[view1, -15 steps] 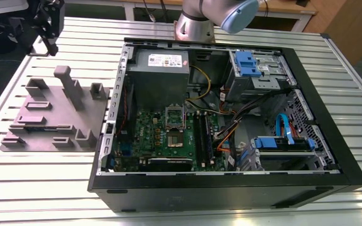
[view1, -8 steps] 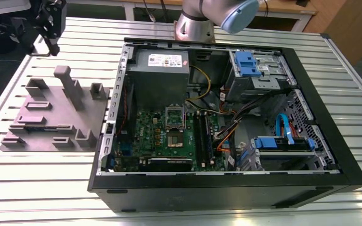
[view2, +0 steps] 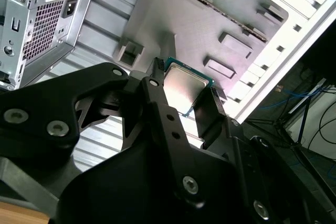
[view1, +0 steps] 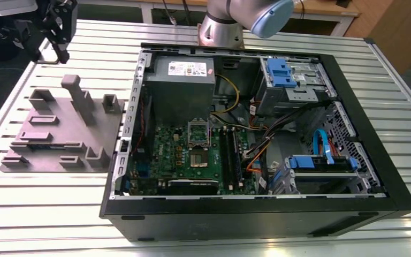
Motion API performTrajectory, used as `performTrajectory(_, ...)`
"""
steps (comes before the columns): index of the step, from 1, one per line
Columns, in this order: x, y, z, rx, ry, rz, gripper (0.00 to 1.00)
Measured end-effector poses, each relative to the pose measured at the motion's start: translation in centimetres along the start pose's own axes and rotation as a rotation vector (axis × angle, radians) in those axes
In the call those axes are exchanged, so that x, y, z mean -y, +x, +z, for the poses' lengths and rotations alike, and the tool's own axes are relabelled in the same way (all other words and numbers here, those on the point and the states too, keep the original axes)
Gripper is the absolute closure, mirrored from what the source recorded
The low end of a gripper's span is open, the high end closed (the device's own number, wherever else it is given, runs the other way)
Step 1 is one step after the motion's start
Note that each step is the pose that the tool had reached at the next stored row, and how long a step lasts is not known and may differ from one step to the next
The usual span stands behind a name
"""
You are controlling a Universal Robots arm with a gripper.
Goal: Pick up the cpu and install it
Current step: 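Pick up the cpu and move it towards the insertion slot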
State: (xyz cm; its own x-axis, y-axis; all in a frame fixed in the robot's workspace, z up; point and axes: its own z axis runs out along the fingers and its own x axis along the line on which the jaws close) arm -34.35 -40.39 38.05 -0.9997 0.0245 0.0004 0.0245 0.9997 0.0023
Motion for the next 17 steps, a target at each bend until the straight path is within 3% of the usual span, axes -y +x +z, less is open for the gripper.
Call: performTrajectory(17,-0.01,-0.57,0.0,0.0,0.0,0.0,0.53)
